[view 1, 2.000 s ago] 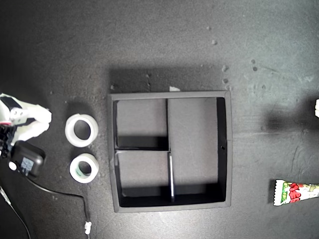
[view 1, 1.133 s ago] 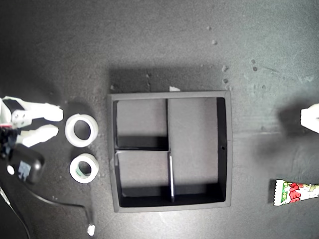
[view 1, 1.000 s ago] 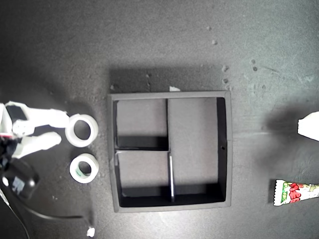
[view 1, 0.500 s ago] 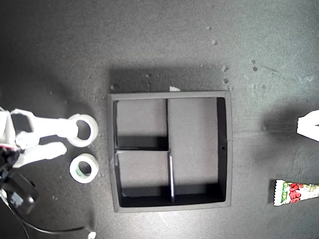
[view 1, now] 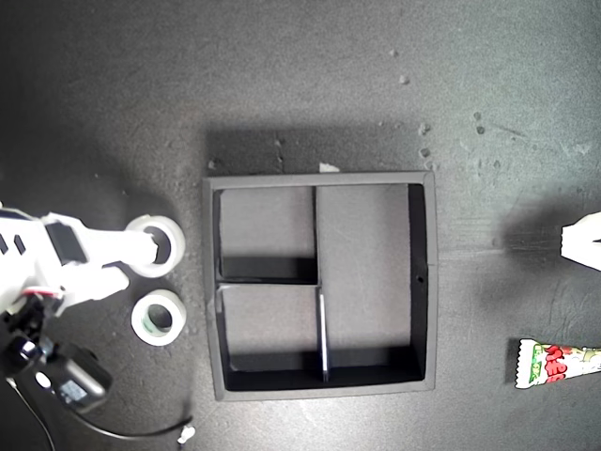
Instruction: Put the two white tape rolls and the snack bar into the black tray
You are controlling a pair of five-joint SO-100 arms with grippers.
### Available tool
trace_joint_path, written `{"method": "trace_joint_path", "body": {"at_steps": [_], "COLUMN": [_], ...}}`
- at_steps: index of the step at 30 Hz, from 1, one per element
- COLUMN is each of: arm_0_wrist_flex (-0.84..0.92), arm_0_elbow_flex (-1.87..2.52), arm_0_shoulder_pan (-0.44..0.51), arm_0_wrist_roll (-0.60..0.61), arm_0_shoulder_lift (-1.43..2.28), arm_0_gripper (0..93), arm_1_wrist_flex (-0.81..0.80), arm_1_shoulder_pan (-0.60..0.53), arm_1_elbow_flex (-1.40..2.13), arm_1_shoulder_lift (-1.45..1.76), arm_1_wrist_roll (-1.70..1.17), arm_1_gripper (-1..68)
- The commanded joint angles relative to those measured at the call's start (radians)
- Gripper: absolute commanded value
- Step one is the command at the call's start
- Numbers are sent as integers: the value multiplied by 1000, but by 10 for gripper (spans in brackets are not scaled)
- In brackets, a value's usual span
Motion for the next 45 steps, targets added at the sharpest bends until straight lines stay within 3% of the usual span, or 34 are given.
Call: {"method": "trace_joint_path", "body": {"at_steps": [1,11,14,18,29,35,40,45], "arm_0_wrist_flex": [-40,-64,-57,-14,25,186,305,376], "arm_0_elbow_flex": [-18,-32,-34,-49,-147,-364,-581,-767], "arm_0_shoulder_pan": [3,-49,-75,-109,-144,-156,-179,-201], "arm_0_wrist_roll": [9,11,-3,5,20,57,83,121], "arm_0_shoulder_lift": [-38,-155,-135,-98,-225,-255,-342,-426], "arm_0_gripper": [138,106,57,19,16,15,15,15], "arm_1_wrist_flex": [6,-77,-78,-81,-49,-28,55,86], "arm_1_shoulder_pan": [-3,-23,-41,-63,-110,-186,-252,-385], "arm_1_elbow_flex": [12,-15,-69,-149,-382,-644,-842,-842], "arm_1_shoulder_lift": [5,5,5,5,-40,-430,-730,-793], "arm_1_wrist_roll": [6,29,8,-66,-201,-195,-8,337], "arm_1_gripper": [-3,3,114,177,189,207,207,209]}}
